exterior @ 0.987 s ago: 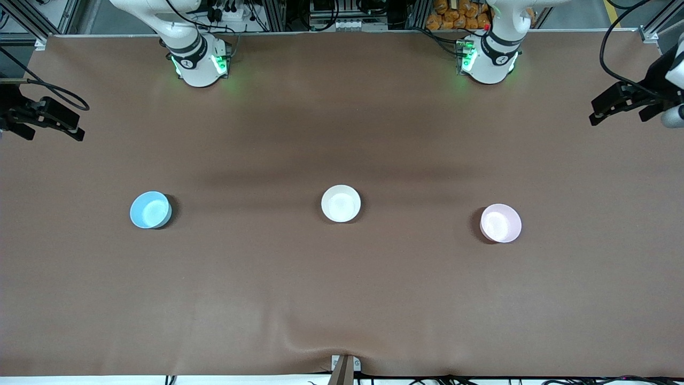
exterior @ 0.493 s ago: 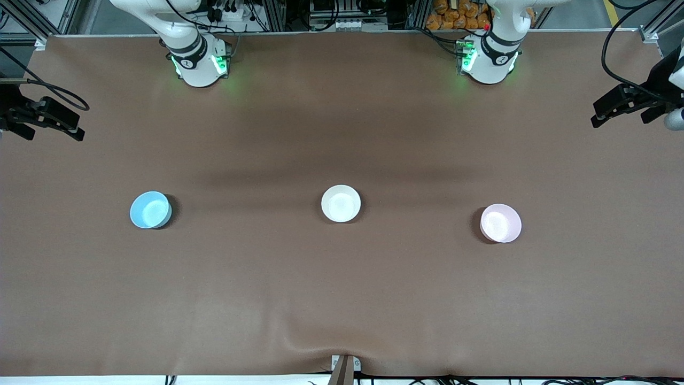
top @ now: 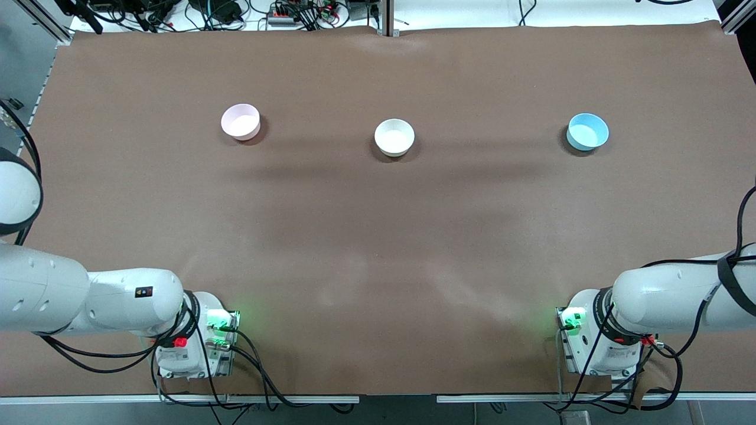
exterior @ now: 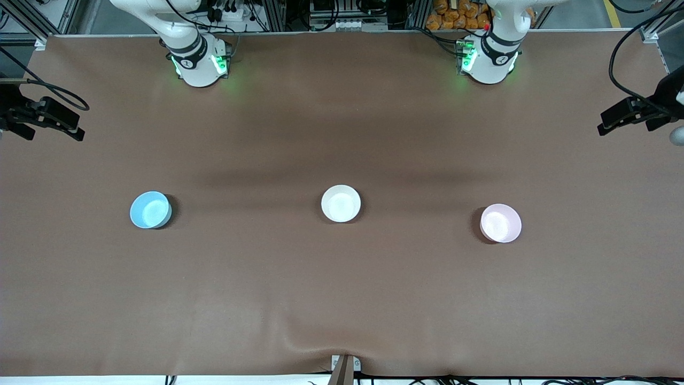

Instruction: Stack pink and blue bowls on white bowl

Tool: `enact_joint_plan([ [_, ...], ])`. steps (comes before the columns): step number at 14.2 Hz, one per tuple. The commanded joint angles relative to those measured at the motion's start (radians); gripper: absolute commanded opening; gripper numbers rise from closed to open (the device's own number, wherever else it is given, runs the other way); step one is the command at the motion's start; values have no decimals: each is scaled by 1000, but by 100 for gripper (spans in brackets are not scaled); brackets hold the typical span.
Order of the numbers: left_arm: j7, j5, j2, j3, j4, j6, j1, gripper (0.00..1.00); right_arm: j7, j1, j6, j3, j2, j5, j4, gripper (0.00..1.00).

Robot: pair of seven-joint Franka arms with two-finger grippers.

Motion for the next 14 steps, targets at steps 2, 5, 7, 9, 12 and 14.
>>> enact_joint_plan([
  [2, 18, -18, 7, -4, -167, 163, 33, 100, -14, -18, 7, 8, -21, 17, -18, 100],
  [5, 18, -18, 55, -4, -296, 366, 47, 100, -14, -18, 7, 8, -21, 17, -18, 100],
  [7, 18, -18, 128, -6, -298, 437, 45, 100, -14, -18, 7, 8, -21, 17, -18, 100],
  [9, 18, -19, 185, -13, -303, 495, 38, 100, -14, -18, 7, 8, -21, 17, -18, 100],
  [12, 16, -19, 256, -30, -333, 589, 35, 100, -14, -18, 7, 8, -22, 17, -18, 100],
  [14, 16, -19, 285, -32, -367, 668, 33, 100, -14, -18, 7, 8, -21, 17, -18, 100],
])
